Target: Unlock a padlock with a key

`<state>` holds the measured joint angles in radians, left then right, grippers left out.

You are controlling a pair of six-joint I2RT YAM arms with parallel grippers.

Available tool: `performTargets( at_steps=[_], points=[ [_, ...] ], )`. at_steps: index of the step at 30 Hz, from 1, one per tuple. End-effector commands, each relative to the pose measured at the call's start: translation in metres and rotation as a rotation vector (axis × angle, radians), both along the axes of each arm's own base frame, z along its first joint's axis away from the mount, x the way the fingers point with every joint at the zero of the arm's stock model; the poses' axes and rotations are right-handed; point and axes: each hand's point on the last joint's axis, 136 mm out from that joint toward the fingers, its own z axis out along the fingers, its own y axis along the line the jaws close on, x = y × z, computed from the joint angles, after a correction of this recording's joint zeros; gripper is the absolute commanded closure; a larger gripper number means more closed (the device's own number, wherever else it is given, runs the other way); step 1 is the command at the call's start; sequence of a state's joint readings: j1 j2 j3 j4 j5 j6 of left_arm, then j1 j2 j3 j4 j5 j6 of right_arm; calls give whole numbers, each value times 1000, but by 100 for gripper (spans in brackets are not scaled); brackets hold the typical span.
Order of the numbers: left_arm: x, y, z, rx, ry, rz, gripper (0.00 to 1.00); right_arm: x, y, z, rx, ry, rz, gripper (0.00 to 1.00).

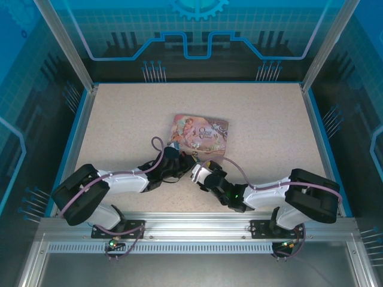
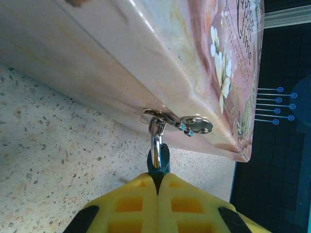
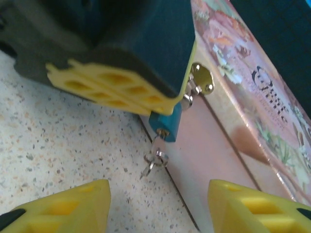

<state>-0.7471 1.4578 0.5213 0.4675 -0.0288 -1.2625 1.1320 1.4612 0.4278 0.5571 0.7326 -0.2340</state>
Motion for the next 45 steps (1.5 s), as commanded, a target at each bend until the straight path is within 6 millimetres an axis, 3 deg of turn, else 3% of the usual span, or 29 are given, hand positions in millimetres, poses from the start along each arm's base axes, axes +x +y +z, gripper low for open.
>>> performTargets(
  at_steps=[1, 15, 28, 37, 45],
  points=[
    [10, -11, 37, -80, -70, -15, 100, 9, 7, 13, 59, -19, 6, 45],
    [10, -12, 35, -80, -66, -16, 100, 27, 17, 13, 111, 2, 6, 56],
    [11, -12, 31, -74, -58, -13, 100, 31, 17, 7, 138, 41, -10, 87],
    [12, -14, 21, -63, -42, -14, 100, 30, 15, 1, 289, 226, 4, 98],
    [17, -20, 9, -67, -23, -13, 100, 30, 9, -3, 459, 391, 35, 100]
  ],
)
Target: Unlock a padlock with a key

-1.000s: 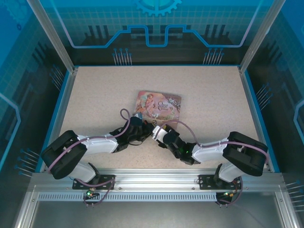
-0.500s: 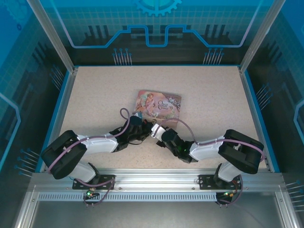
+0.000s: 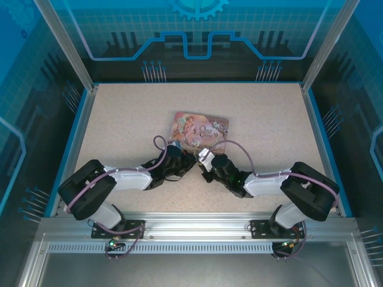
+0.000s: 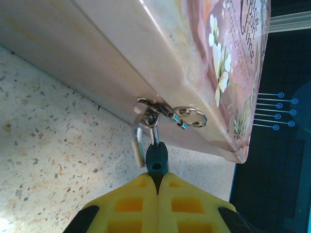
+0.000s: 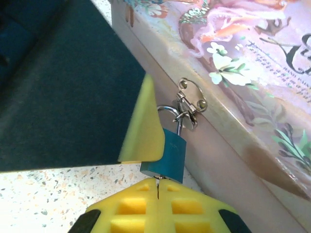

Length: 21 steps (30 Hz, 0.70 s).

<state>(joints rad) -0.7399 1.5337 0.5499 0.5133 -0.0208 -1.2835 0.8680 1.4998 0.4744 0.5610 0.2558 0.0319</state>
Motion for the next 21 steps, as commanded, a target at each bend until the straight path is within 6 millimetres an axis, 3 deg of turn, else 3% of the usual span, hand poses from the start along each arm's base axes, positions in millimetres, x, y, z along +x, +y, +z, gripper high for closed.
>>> performTargets(
  at_steps=[1, 10, 12, 15, 21],
  points=[
    [7, -14, 15, -50, -38, -24, 100, 0, 2, 9, 137, 85, 14, 100],
    [8, -13, 9, -36, -33, -22, 100, 3, -5, 3, 186, 166, 28, 95],
    [7, -11, 9, -24, -36, -20, 100, 1, -8, -2, 177, 178, 25, 88],
    [5, -5, 8, 2, -39, -13, 100, -3, -16, -5, 166, 181, 6, 69],
    [1, 10, -3, 54, -24, 2, 100, -12, -37, 5, 175, 183, -25, 47]
  ],
)
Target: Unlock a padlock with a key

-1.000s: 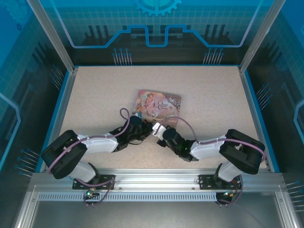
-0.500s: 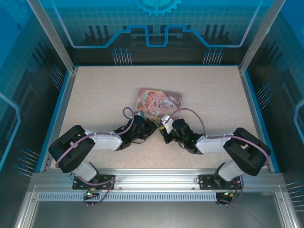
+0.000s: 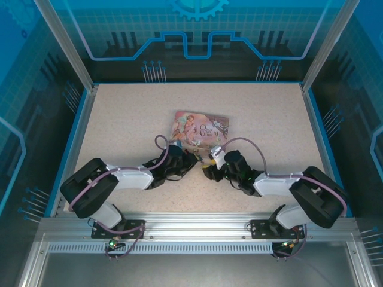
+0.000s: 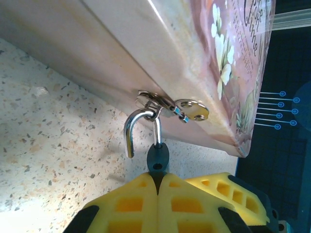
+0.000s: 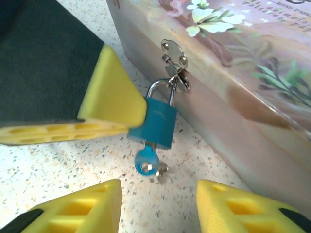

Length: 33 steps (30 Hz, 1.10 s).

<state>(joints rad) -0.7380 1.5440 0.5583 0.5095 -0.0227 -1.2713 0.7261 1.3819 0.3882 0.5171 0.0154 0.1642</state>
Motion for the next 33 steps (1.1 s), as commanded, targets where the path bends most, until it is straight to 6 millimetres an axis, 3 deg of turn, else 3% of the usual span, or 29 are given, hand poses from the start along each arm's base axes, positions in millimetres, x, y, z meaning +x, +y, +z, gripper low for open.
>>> performTargets(
  at_steps=[1, 9, 16, 19, 21, 27, 33],
  points=[
    [-2, 14, -4, 53, -15, 9, 100, -2, -13, 10, 14, 13, -27, 44],
    [-7, 21, -25, 91, 19, 9, 100, 17, -58, 27, 2, 105, -254, 34],
    [-6, 21, -40, 138, 39, 0, 99, 29, -88, 24, -56, 168, -423, 30],
    [-5, 21, -43, 140, 41, 0, 92, 33, -87, 22, -40, 209, -431, 25],
    [-5, 21, -43, 148, 36, -4, 80, 36, -85, 22, -25, 230, -433, 21],
    [-4, 28, -17, 192, -41, -19, 63, 43, -85, 24, 27, 270, -440, 12],
    [0, 62, 33, 290, -151, 11, 47, 46, -92, 34, 75, 274, -447, 4]
  ],
)
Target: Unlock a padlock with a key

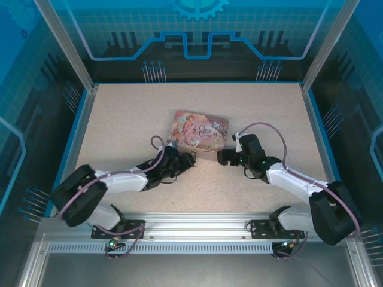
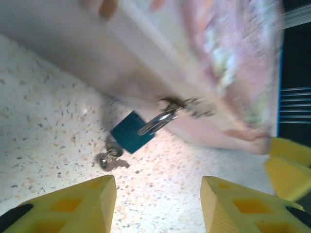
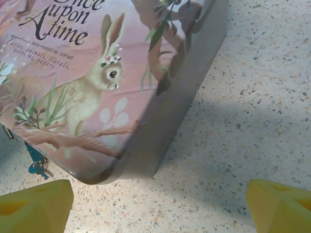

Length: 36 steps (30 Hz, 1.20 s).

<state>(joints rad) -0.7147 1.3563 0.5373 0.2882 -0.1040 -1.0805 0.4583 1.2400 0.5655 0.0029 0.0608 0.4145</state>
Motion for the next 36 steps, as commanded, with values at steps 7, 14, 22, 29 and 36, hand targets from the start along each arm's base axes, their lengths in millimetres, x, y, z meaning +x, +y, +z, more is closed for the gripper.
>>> performTargets(
  at_steps=[7, 14, 22, 29, 36],
  points=[
    [35, 96, 69, 161, -147, 136, 16, 6, 9, 16, 275, 79, 3, 0],
    [79, 136, 72, 137, -137, 166, 7, 28, 21, 17, 343, 121, -7, 0],
    [97, 133, 71, 130, -149, 143, 7, 81, 40, 26, 363, 112, 43, 0],
    [100, 139, 68, 173, -145, 133, 7, 144, 62, 41, 432, 67, 130, 0],
    [103, 143, 79, 201, -177, 123, 9, 194, 58, 43, 363, 45, 102, 0]
  ],
)
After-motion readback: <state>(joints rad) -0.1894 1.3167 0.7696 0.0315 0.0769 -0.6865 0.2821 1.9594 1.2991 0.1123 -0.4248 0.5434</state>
